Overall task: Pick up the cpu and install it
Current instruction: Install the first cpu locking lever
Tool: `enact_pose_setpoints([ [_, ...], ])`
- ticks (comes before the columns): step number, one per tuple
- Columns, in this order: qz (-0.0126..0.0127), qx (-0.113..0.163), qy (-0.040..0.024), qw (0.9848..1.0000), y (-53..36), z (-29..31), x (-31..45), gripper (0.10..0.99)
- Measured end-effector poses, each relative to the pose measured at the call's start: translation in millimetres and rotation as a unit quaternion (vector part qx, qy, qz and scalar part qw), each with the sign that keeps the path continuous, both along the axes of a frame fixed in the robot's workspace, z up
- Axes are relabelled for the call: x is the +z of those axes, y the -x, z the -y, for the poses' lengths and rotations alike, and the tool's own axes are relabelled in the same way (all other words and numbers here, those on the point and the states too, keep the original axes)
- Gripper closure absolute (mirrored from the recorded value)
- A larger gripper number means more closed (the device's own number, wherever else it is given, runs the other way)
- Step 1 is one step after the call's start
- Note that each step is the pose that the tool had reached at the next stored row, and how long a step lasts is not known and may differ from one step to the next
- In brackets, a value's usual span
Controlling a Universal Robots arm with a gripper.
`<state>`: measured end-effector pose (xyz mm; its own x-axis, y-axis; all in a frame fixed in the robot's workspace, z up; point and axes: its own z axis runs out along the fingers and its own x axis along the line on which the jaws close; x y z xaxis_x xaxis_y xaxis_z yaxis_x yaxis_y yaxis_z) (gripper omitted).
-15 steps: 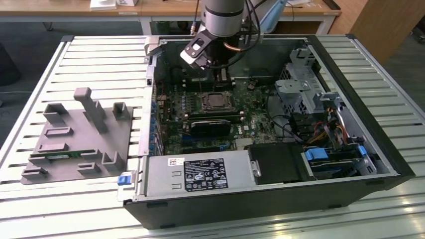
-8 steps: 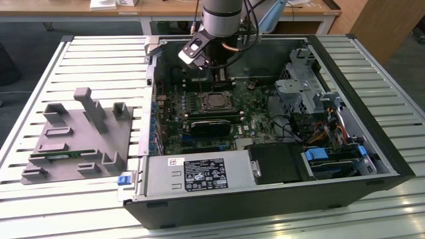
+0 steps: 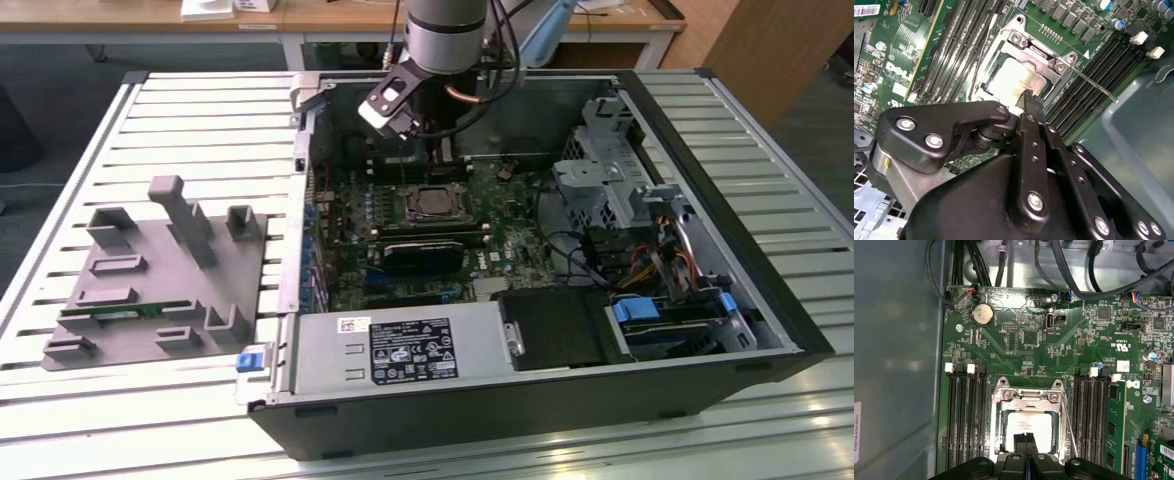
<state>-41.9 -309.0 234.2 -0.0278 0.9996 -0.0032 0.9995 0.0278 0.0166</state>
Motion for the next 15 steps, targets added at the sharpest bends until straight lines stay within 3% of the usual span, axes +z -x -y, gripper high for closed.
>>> enact_pose_setpoints([
  [6, 0.0001, 0.000, -0.0001, 1.0000, 0.0, -0.1, 10.0, 0.980],
  [12, 0.0000, 0.000, 0.0001, 1.0000, 0.0, 0.0, 29.9, 0.980],
  [15, 0.0001, 0.007, 0.0000, 1.0000, 0.0, 0.0, 31.1, 0.980],
])
